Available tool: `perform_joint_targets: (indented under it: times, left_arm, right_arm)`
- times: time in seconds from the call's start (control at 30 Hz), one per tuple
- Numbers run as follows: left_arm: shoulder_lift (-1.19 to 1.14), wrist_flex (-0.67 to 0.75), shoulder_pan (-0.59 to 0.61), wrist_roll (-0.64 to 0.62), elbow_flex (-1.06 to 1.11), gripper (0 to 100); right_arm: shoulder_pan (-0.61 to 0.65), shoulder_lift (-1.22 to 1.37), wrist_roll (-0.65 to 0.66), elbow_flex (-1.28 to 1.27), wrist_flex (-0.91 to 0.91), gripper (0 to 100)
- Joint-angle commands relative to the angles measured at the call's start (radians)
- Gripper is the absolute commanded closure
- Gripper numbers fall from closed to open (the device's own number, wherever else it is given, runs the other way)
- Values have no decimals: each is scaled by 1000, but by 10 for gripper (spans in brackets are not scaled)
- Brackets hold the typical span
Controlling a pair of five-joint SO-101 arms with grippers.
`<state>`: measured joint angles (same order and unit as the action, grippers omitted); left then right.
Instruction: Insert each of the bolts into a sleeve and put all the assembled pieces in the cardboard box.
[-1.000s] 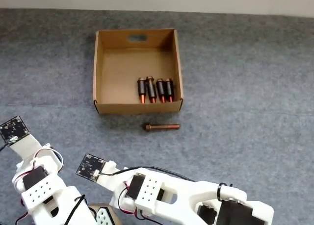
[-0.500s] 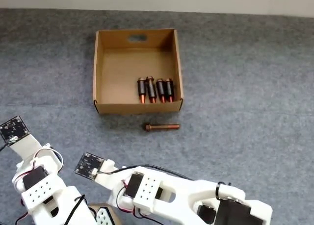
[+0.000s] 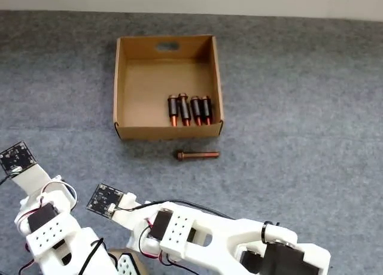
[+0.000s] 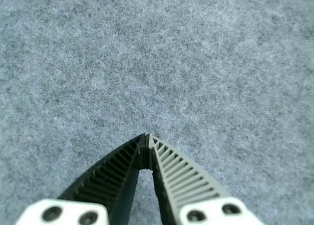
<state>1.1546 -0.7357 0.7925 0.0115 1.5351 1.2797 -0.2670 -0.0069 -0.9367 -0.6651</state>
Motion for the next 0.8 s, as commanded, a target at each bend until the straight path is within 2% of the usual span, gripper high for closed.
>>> perform_joint_targets:
  times: [0.0,0.17,0.47,0.77]
  left_arm:
    - [1,9,8,-5,-45,978]
    - [1,9,8,-5,-45,978]
    - [1,9,8,-5,-45,978]
    - [1,9,8,-5,-45,977]
  right_arm:
    - [-12,1,8,13,12,768]
    - [-10,1,8,13,12,869]
    - [-16,-8,8,24,-53,871]
    - [-183,-10,8,27,-70,874]
